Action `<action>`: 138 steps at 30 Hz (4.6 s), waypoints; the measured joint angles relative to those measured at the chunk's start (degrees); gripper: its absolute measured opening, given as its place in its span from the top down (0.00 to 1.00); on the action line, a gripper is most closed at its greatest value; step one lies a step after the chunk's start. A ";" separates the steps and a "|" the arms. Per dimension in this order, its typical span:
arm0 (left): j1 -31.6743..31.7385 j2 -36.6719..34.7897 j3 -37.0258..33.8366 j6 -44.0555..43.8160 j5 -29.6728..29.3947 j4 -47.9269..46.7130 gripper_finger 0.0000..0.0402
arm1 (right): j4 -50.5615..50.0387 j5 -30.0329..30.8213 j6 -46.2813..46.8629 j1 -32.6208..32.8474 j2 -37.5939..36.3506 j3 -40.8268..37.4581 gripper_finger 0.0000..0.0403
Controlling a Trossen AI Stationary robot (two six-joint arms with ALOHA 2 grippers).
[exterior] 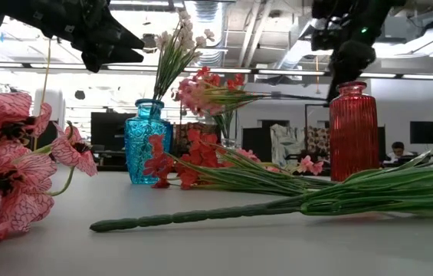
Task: Sort flowers into vase by color
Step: Put the top pink flower into the red vase
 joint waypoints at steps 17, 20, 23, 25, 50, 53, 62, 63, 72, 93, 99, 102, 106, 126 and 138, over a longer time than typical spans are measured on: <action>0.00 0.00 0.00 0.01 0.00 0.01 0.53 | -12.46 0.12 16.35 9.41 -13.99 0.00 0.91; -0.01 0.02 0.00 0.01 -0.02 0.06 0.53 | -12.17 2.09 19.79 11.95 -16.27 0.00 0.91; -0.01 0.00 0.00 0.35 0.00 0.18 0.53 | -12.09 4.68 22.68 14.87 -17.97 0.00 0.91; 0.00 0.00 0.00 0.70 0.13 0.22 0.53 | -12.00 5.96 24.60 16.96 -18.90 0.00 0.91; -3.01 2.04 0.04 9.71 8.79 30.27 0.53 | 27.60 20.35 13.36 37.34 -15.47 -0.02 0.91; -3.01 4.81 0.83 12.15 7.67 35.02 0.53 | 34.81 20.36 8.84 37.34 -12.49 -0.02 0.91; -3.01 15.33 11.67 20.27 7.43 37.59 0.53 | 55.75 20.33 -2.34 37.08 -1.94 -0.02 0.91; -3.01 16.59 13.19 20.83 7.45 37.58 0.53 | 57.56 20.33 -3.20 37.08 -0.92 -0.02 0.91; -3.01 26.23 22.46 21.96 9.09 36.82 0.53 | 73.61 20.16 -9.09 37.10 7.75 -0.07 0.91; -3.01 32.02 27.52 22.10 10.78 36.54 0.72 | 84.39 20.09 -9.94 36.42 15.62 -0.04 0.91; -2.96 32.02 27.52 22.10 10.33 36.25 0.96 | 84.82 20.06 -9.80 36.03 15.62 -0.04 0.91; -2.98 32.02 27.52 22.11 10.14 36.24 0.97 | 84.87 20.03 -9.29 35.99 15.62 -0.04 0.91; -2.98 32.00 27.52 21.69 9.96 35.31 0.97 | 84.57 20.03 -9.32 35.98 15.62 -0.04 0.88; -3.01 31.97 27.45 18.75 7.50 18.46 0.98 | 72.93 20.12 4.44 35.32 6.23 0.19 0.43; -3.01 32.00 27.45 17.80 7.56 12.70 0.98 | 73.38 10.48 11.87 32.71 6.18 0.20 0.42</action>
